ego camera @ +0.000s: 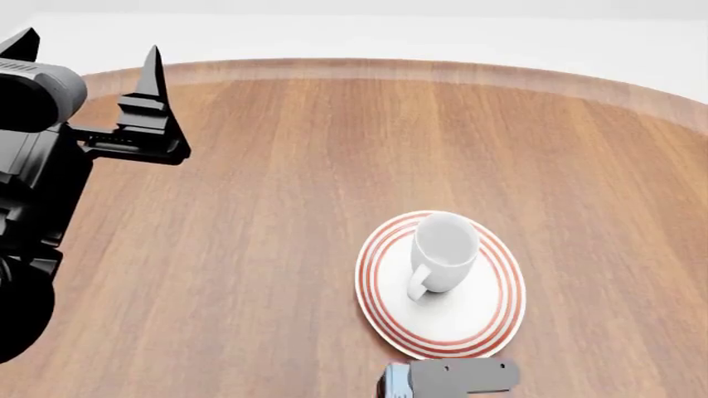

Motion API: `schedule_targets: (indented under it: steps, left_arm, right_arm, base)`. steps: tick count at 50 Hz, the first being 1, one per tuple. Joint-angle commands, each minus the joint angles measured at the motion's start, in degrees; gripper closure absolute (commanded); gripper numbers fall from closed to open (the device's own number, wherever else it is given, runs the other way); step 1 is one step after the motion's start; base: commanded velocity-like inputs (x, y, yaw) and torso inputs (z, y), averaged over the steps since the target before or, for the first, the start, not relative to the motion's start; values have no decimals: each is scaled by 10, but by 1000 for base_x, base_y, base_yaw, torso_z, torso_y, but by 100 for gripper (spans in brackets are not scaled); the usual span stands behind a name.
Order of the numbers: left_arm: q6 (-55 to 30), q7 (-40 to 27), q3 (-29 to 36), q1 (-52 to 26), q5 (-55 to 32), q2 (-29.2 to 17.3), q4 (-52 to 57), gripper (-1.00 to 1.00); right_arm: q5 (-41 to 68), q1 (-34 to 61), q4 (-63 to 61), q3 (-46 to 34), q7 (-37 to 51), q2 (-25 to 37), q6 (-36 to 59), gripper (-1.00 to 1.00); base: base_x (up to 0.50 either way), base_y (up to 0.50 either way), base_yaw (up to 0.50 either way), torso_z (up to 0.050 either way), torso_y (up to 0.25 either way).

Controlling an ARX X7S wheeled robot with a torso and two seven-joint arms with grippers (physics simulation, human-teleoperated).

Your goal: Pick up the white mug and put it on the plate, and put the chocolate pudding to the right of the plate.

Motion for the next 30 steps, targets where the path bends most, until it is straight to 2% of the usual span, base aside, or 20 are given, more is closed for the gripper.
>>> schedule_targets:
  steps: [1, 4, 6, 9, 12, 14, 17, 18, 20, 27, 30]
  left_arm:
    - [-8, 10, -17, -3, 4, 7, 5, -100]
    - [-11, 10, -17, -5, 3, 8, 7, -100]
    - [-13, 10, -18, -7, 3, 8, 8, -100]
    - [-13, 10, -18, -7, 2, 8, 7, -100]
    - [-13, 10, -18, -6, 3, 8, 7, -100]
    - [-13, 10, -18, -6, 4, 9, 7, -100]
    - [-16, 9, -18, -7, 4, 9, 8, -100]
    - [-16, 8, -19, -7, 3, 9, 9, -100]
    - [-18, 8, -20, -8, 2, 8, 10, -100]
    - [-19, 8, -21, -9, 3, 9, 10, -100]
    - [-20, 8, -22, -9, 2, 8, 10, -100]
  right_arm:
    - [126, 92, -109, -90, 32, 213, -259, 100]
    - [124, 195, -137, -237, 32, 343, -442, 100]
    - [124, 278, -160, -324, 32, 402, -533, 100]
    - [131, 390, -165, -428, 32, 443, -618, 100]
    - [157, 447, -165, -442, 32, 444, -632, 100]
    - [208, 434, -165, -355, 32, 442, -593, 100]
    - [299, 362, -165, -141, 32, 423, -483, 100]
    - [345, 368, -165, -71, 32, 422, -452, 100]
    - [411, 377, -165, 14, 32, 454, -437, 100]
    - [493, 437, -165, 78, 32, 505, -444, 100]
    - [516, 468, -165, 94, 32, 547, -454, 100]
  base:
    - [0, 0, 0, 0, 0]
    - [0, 0, 0, 0, 0]
    - [0, 0, 0, 0, 0]
    - [0, 0, 0, 0, 0]
    - [0, 0, 0, 0, 0]
    - [0, 0, 0, 0, 0]
    - [0, 0, 0, 0, 0]
    - [0, 0, 0, 0, 0]
    - [0, 0, 0, 0, 0]
    - [0, 0, 0, 0, 0]
    - [0, 0, 0, 0, 0]
